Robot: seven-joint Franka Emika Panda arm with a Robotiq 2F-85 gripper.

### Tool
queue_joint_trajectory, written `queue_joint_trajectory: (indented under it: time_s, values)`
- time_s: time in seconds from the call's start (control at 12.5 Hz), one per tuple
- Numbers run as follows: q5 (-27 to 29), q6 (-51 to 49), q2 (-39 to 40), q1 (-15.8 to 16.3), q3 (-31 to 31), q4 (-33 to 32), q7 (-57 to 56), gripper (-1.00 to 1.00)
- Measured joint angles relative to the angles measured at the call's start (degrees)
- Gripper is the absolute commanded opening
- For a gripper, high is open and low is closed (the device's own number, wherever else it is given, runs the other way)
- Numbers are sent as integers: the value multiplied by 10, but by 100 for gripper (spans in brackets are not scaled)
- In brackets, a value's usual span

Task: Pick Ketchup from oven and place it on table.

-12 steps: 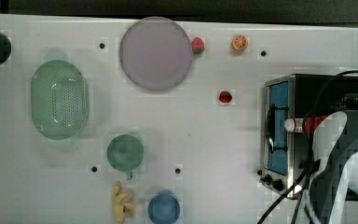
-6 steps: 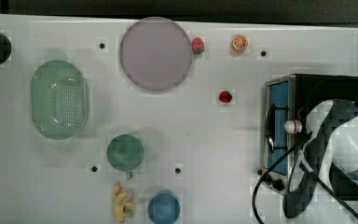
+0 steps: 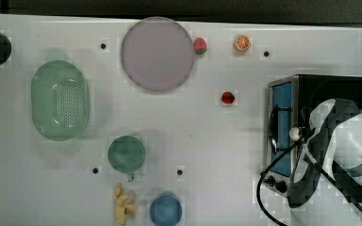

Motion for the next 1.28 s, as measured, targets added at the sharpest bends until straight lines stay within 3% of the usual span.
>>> queue_joint_trajectory:
  time_s: [0.16,0.24,0.48,0.8,1.12,1.28]
  values:
    - [11,7,6,0,-2,15,1,42]
    - [21,6,5,2,-5,16,0,27]
    - [6,9,2,-3,-6,18,0,27]
    - [5,-79,-7,3,-2,30,0,27]
    - [13,-175,-61,36,11,87,0,27]
    - [8,-206,-120,72,27,94,0,27]
